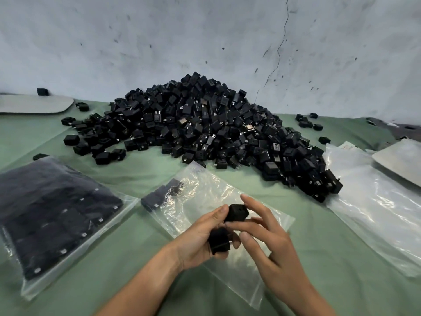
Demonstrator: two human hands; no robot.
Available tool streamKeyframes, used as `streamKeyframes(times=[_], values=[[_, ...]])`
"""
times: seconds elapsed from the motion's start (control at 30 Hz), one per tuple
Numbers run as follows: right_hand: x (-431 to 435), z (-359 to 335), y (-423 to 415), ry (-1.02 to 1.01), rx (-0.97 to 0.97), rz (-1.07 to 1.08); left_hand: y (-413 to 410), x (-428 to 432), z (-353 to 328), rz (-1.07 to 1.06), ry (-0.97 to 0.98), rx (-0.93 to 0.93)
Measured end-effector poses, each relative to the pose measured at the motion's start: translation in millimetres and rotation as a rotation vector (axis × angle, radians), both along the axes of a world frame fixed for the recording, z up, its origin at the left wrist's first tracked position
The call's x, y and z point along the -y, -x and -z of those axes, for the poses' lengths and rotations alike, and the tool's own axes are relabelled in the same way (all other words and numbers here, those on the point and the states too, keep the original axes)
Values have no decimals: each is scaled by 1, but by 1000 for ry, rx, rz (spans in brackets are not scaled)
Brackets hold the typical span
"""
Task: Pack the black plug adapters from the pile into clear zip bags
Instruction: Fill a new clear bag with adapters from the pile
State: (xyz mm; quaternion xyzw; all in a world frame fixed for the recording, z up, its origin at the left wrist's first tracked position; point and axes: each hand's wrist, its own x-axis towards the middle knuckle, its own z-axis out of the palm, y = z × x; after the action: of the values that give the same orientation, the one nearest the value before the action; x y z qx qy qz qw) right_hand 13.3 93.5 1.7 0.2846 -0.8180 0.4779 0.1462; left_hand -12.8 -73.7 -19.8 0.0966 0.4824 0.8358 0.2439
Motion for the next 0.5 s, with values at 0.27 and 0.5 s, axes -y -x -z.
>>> streamKeyframes(times=[0.27,0.5], values=[[4,6,-7,-87,-87,109,-4,1,-2,99,-67,21],[-34,7,-11,176,0,152,-13,-9,-14,-80,145,-129]])
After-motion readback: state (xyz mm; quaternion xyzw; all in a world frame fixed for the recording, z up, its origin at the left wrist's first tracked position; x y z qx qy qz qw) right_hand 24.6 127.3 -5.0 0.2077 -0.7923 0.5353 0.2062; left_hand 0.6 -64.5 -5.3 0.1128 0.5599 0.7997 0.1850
